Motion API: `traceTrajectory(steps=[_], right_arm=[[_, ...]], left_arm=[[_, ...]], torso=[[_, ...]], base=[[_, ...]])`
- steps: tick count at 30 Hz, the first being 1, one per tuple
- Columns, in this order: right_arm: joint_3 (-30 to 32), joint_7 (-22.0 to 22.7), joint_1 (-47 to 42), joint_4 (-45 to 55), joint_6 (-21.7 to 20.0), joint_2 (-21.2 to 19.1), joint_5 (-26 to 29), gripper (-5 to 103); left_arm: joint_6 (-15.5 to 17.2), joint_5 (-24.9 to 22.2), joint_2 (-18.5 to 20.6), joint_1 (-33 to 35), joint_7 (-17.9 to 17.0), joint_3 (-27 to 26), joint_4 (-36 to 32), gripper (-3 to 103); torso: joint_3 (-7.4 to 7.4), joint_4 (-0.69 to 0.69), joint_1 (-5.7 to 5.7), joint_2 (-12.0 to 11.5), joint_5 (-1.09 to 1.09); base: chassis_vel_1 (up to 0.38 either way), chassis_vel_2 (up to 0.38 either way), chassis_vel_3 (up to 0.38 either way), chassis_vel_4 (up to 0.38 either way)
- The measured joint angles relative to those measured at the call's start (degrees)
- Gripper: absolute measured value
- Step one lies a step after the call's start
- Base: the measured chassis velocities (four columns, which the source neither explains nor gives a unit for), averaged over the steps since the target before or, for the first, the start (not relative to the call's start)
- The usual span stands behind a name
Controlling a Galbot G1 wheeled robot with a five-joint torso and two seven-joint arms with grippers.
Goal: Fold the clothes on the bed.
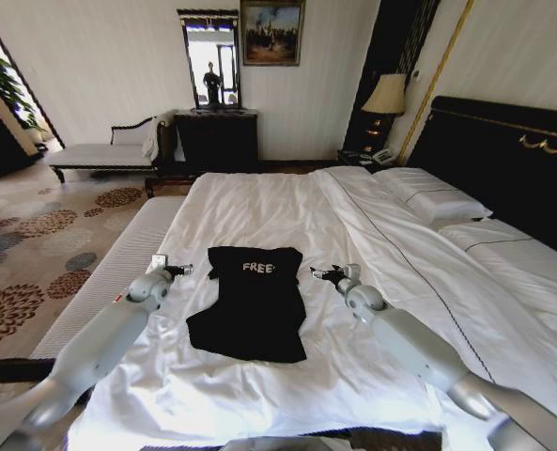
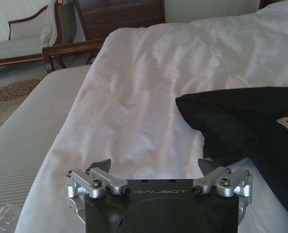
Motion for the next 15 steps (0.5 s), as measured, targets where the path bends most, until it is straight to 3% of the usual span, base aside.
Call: traceTrajectory(steps=[6, 10, 15], right_arm=[[8.72, 0.15, -11.28, 8.85, -0.42, -0.54, -0.21, 100], [16.97, -0.12, -23.96, 16.6, -1.3, -0.09, -0.53, 100], [22.65, -1.13, -33.84, 21.71, -2.73, 1.57, 0.27, 100]], left_arm=[[-1.97, 1.33, -0.38, 9.98, 0.13, -5.57, -7.54, 100], [-4.04, 3.51, -2.32, 19.73, 0.79, -11.73, -14.08, 100], [-5.32, 5.06, -5.41, 27.75, 1.84, -16.15, -17.85, 100]], torso=[[0.01, -0.01, 0.03, 0.0, 0.02], [0.01, -0.01, 0.02, 0.0, 0.02], [0.0, -0.02, 0.01, 0.0, -0.01]], base=[[0.0, 0.0, 0.0, 0.0], [0.0, 0.0, 0.0, 0.0], [0.0, 0.0, 0.0, 0.0]])
